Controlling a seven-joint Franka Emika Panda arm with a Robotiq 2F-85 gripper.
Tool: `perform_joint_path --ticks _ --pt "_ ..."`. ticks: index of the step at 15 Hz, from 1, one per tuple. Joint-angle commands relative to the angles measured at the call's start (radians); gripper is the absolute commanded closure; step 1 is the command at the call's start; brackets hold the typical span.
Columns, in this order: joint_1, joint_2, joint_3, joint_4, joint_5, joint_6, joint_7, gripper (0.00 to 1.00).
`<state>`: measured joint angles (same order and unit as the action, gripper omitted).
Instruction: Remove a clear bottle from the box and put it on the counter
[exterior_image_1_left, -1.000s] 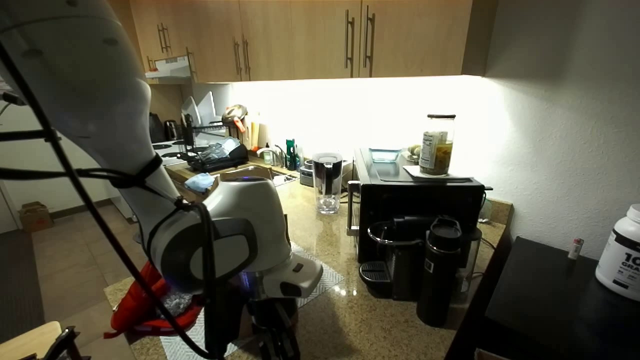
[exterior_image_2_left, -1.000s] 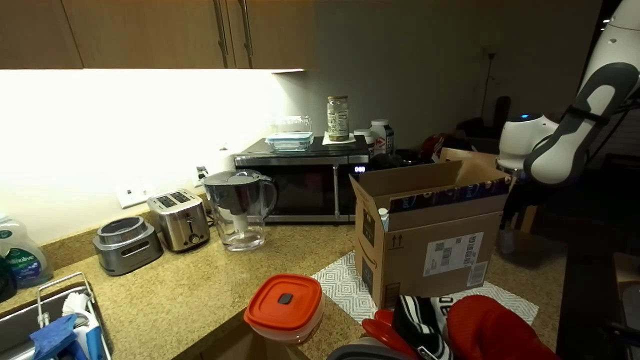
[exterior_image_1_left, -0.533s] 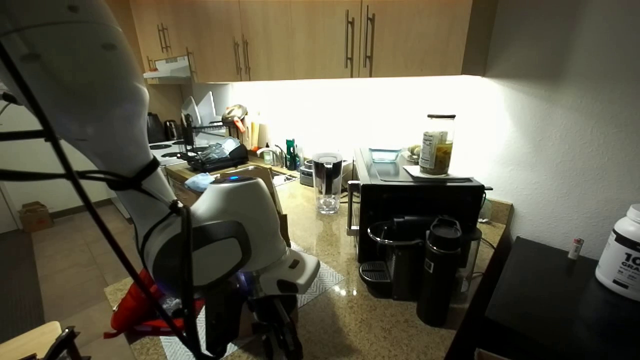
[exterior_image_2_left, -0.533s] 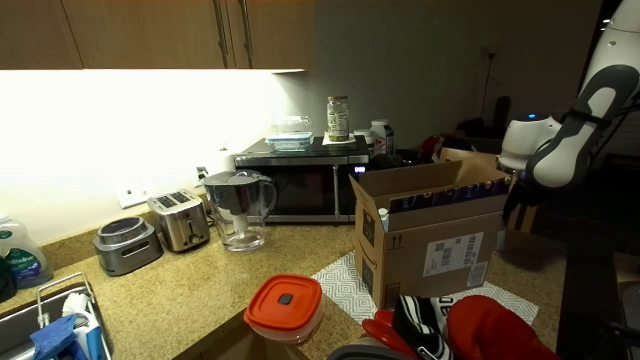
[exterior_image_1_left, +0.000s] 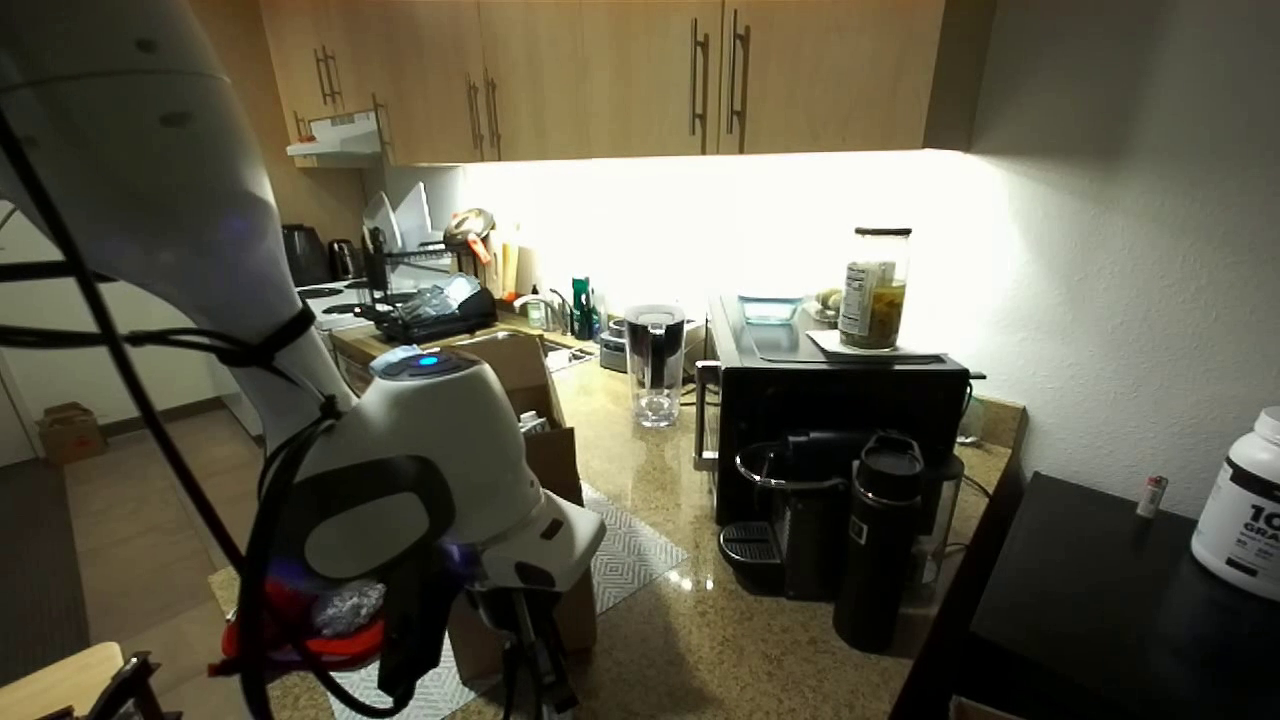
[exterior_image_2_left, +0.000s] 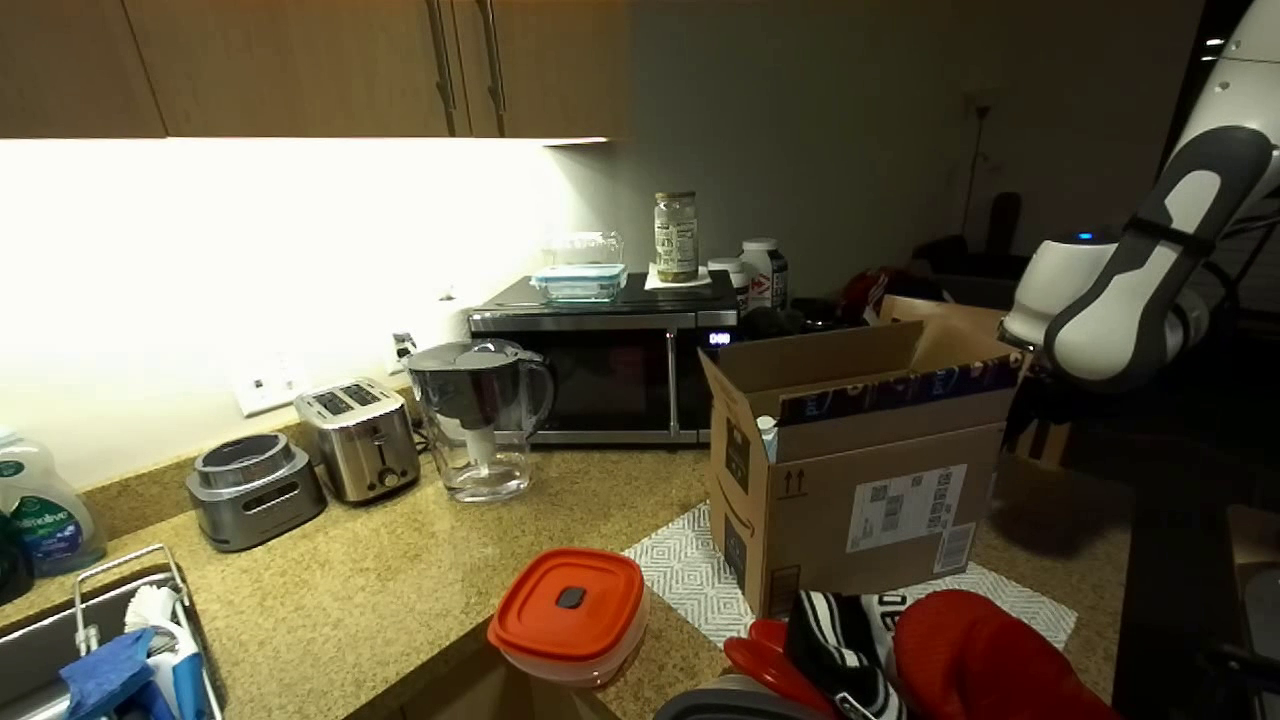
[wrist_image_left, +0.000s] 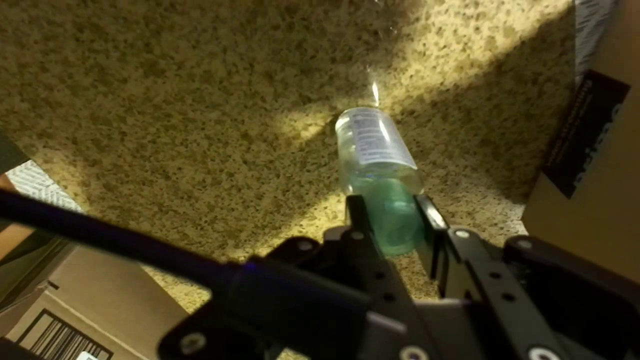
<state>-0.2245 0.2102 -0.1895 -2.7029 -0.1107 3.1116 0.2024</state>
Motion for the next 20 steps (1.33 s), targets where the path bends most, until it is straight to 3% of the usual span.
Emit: perform_joint_path --ticks 1,5,8,12,14,15,16,17,20 --pt "-0.152 -0.026 0.161 -0.037 0.073 0.034 -0.075 0.44" --pt "-0.276 -0.012 0.285 -0.019 0.084 0.027 -0.102 0.18" --pt "-0.317 -0.017 0.325 -0.010 0.062 0.012 -0.096 0.02" --pt "-0.315 -0.102 0.357 -0.027 0.056 -0.106 -0.083 0.00" --pt "-0.328 -0.156 0.416 -0.031 0.094 -0.193 -0.122 0.00" --pt "-0.319 -0.187 0.437 -0.029 0.113 -0.253 -0.145 0.00" --pt "-0.168 -0.219 0.330 -0.026 0.189 -0.298 -0.198 0.00" --pt "-0.130 -0.256 0.316 -0.023 0.199 -0.351 -0.209 0.00" --pt "-0.002 -0.356 0.249 -0.005 0.136 -0.500 -0.168 0.00"
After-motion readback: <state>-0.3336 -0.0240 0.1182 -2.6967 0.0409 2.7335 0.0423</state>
